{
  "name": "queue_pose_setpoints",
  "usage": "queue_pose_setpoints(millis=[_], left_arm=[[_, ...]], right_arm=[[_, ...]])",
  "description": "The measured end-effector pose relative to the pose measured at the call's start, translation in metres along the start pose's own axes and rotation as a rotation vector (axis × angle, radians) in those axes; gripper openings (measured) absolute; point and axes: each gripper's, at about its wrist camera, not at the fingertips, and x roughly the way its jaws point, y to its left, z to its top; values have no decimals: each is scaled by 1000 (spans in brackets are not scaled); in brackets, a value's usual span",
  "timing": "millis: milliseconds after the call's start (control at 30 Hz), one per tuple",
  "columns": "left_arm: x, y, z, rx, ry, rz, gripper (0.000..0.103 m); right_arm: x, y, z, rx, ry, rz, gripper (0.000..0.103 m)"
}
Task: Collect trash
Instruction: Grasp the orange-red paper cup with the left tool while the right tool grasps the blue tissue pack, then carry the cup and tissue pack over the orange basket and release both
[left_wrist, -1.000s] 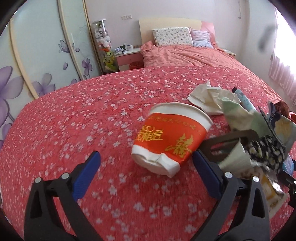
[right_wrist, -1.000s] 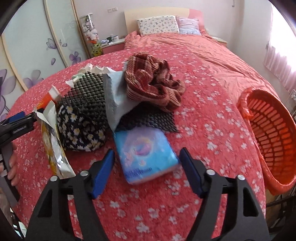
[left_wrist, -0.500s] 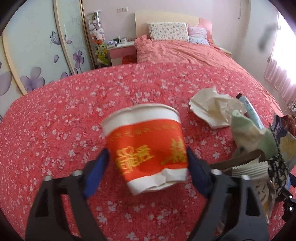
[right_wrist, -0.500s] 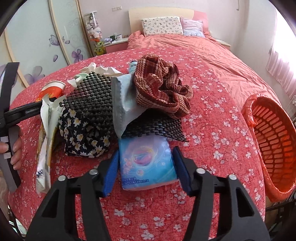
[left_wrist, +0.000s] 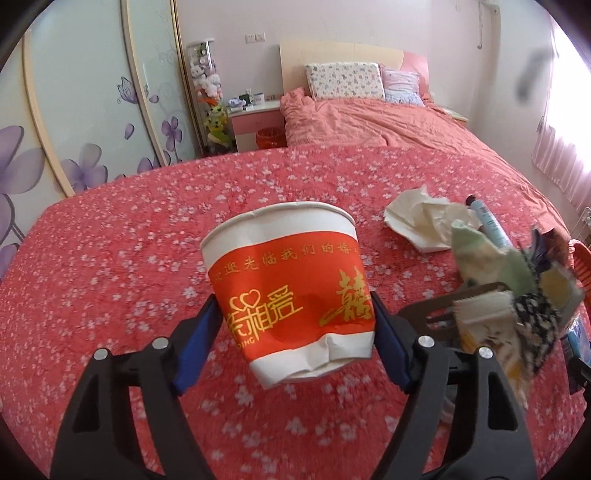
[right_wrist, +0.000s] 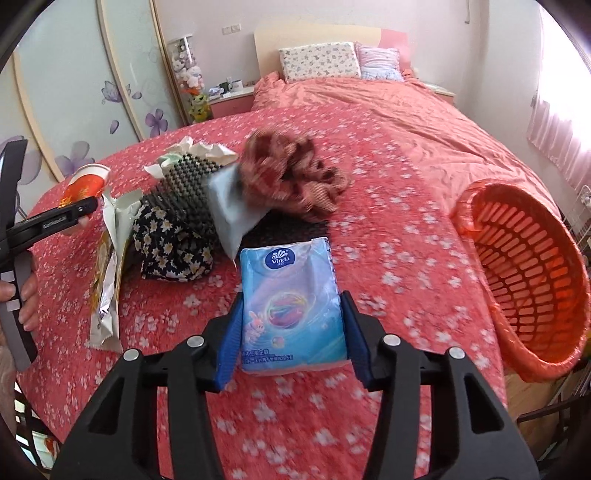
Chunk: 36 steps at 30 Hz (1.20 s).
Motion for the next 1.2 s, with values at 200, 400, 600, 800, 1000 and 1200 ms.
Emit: queue_pose_setpoints(millis=[200,400,600,800,1000,1200], left_arm=[[-39,-20,2,21,-48,-45,75],[-74,-62,3,65,-87,-104,76],[-108,-115,1,116,-125,-182,76],[-131,-176,-2,172,-144,-294,76],[-139,-240,-12,239,-139,-402,76],[-132,-291,-22,294,-117,-466,76]], right_arm=[[-28,-17,-1,42,-70,-33,50],[-55,-39,-3,78,-138,-66,50],[-77,-72,-4,136,-195,-115,50],[-89,-112,-6,202,-228,-166,50],[-92,-147,-6,254,-252,-205,50],[-91,-177,-5,293,-264,-221,50]])
